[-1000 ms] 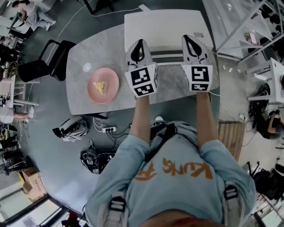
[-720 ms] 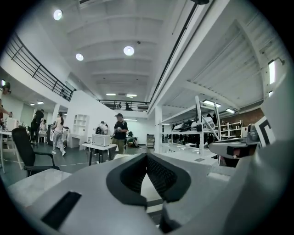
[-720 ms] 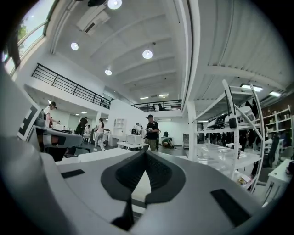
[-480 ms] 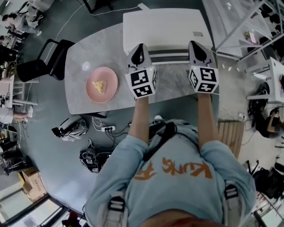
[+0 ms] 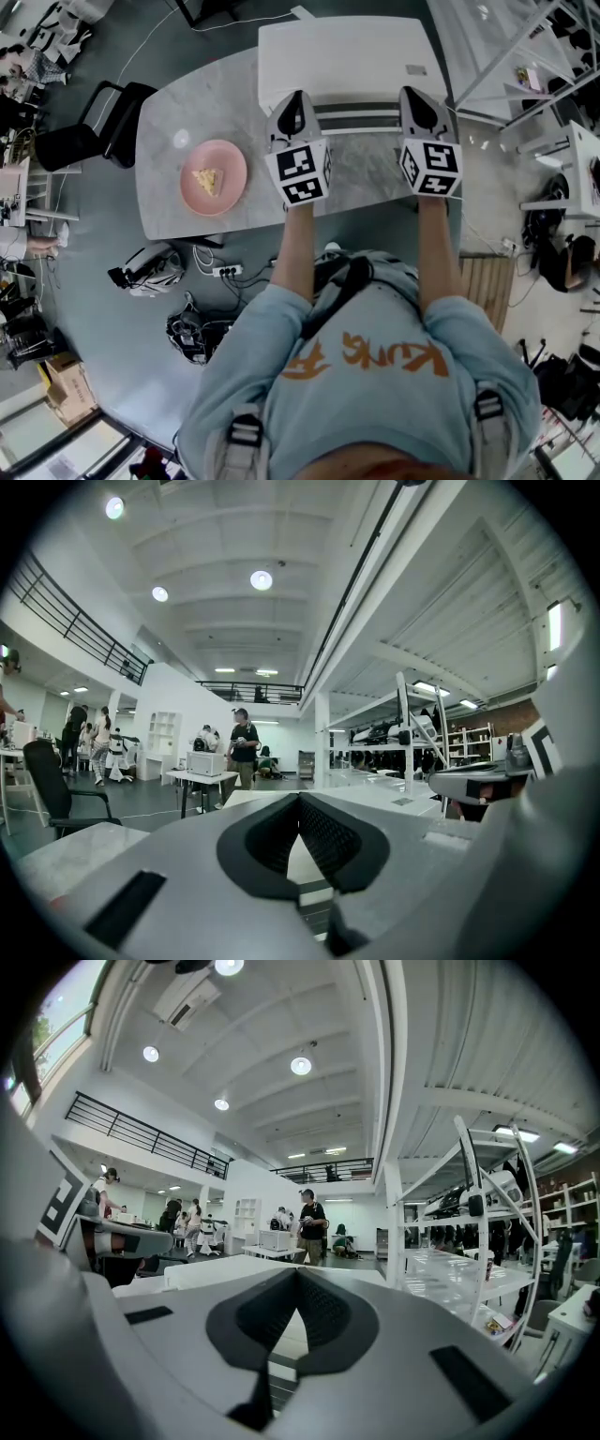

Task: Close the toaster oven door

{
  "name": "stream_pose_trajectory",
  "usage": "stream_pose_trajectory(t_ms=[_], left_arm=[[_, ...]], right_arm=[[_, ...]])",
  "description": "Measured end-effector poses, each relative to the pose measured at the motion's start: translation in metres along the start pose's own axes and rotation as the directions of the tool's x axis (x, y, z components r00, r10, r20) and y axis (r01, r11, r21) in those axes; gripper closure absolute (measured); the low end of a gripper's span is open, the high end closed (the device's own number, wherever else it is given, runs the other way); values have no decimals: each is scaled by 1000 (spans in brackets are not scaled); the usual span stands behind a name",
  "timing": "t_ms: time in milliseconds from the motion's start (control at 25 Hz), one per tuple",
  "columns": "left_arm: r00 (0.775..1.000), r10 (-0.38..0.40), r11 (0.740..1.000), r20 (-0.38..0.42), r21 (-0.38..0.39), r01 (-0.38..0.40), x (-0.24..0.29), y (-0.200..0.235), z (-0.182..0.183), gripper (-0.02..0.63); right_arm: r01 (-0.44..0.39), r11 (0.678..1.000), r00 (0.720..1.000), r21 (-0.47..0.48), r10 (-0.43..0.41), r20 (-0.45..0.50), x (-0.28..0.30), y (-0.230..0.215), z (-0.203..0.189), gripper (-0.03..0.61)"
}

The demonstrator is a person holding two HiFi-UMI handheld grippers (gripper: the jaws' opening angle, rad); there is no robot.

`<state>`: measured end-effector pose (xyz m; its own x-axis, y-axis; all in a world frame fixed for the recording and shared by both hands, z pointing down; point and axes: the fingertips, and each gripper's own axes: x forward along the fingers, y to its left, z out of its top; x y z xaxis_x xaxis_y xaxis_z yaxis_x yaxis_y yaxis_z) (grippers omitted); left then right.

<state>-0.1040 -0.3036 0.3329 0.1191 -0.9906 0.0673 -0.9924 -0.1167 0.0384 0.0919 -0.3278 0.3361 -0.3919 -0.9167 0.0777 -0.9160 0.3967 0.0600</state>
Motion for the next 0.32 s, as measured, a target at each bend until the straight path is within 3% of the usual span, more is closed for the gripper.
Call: stream_pose_trajectory(t_ms=[320], left_arm=[[1000,0,1000,-23,-15,0,-1,-2,-2,612]], right_arm=[[-7,1000,1000,8,7,7,-2,-4,0,581]])
